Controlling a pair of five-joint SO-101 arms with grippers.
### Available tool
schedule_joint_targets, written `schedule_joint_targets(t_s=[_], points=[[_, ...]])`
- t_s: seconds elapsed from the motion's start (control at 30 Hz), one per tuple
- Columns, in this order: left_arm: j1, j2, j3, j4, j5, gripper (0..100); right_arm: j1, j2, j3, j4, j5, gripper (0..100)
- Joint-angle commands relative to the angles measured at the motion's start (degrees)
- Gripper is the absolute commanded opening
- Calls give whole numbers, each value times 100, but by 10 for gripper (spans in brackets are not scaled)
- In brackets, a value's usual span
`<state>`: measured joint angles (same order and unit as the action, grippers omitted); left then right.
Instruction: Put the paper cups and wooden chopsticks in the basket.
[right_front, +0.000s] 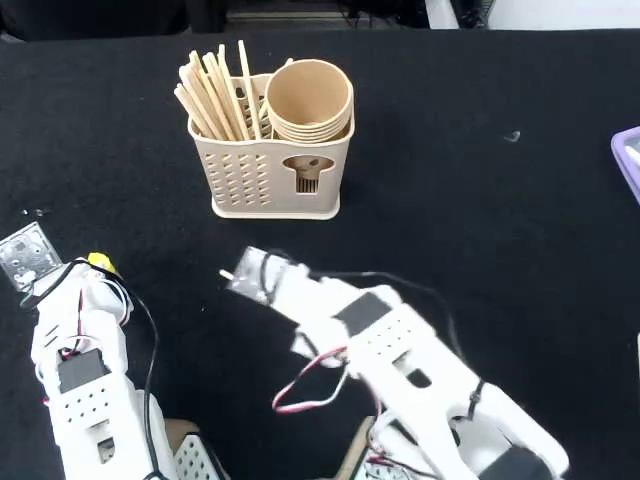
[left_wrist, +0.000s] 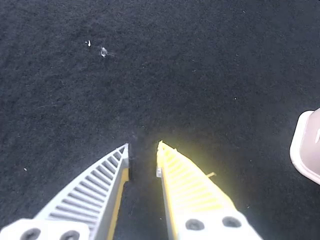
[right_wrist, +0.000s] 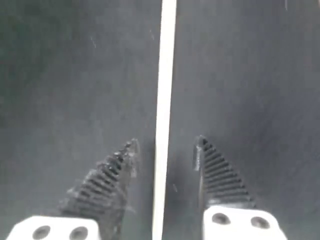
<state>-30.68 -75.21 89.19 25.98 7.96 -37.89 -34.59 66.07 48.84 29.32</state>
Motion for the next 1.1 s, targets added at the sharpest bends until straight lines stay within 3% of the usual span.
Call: schedule_joint_targets(t_s=[0.0,0.4,0.47,0.53,0.63,0.77,0.97,1.07], points=[[-48,18,-48,-105,35,102,-158,567,-593,-554,-264,184],[-48,18,-66,-105,53,102,-18,3257,-2176,-598,18,180],[-48,18,-66,-105,53,102,-9,3345,-2369,-404,35,125],[-48,18,-66,-105,53,102,-18,3371,-2396,-352,44,8],[-57,18,-66,-105,53,102,-9,3319,-2334,-176,44,7],[-57,18,-66,-105,53,102,-9,2369,-2352,431,35,10],[-57,18,-66,-105,53,102,53,-505,-2747,1424,35,10],[-57,18,-75,-105,53,102,255,-1754,-2958,1354,0,11]])
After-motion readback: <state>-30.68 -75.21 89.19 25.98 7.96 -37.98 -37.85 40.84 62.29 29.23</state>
